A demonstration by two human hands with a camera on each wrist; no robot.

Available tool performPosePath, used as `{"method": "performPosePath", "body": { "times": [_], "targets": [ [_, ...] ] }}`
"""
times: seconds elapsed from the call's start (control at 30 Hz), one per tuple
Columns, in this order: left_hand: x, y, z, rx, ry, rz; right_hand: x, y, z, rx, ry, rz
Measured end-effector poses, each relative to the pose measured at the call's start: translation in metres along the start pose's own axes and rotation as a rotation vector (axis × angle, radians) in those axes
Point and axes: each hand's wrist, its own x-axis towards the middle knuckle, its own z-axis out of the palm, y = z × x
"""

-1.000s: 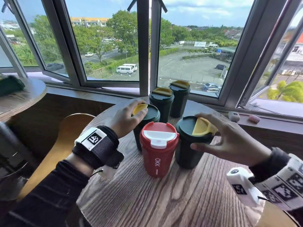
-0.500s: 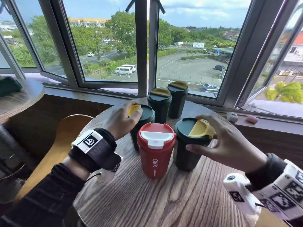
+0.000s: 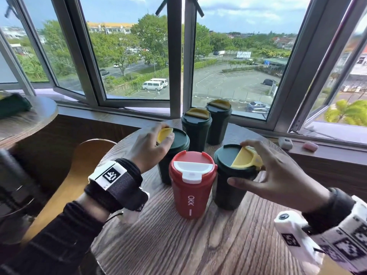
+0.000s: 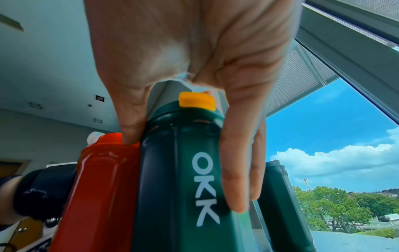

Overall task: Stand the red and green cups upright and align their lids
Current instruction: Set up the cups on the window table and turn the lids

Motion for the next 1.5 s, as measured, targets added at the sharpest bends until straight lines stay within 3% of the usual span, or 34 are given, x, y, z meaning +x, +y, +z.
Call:
{"method": "performPosePath", "body": {
  "times": [0.27, 0.57, 0.9, 1.17, 1.5],
  "targets": [
    [0.005, -0.007, 0.002, -0.063, -0.033, -0.009, 0.022, 0.002, -0.024, -0.089, -0.155, 0.002],
    [0.008, -0.016, 0.005, -0.081, -0.045, -0.021, 0.114, 0.008, -0.053, -0.146, -0.229, -0.02],
    [0.006, -0.015, 0.007, -0.16, -0.016, -0.005, 0.182, 0.01, -0.017, -0.267, -0.459, -0.023],
    [0.006, -0.014, 0.007, -0.187, -0.009, -0.001, 0.2, 0.014, 0.002, -0.238, -0.459, -0.032],
    [0.007, -0.013, 0.008, -0.186, 0.006, 0.01, 0.197, 0.018, 0.002, -0.266, -0.348, -0.034]
  ]
}}
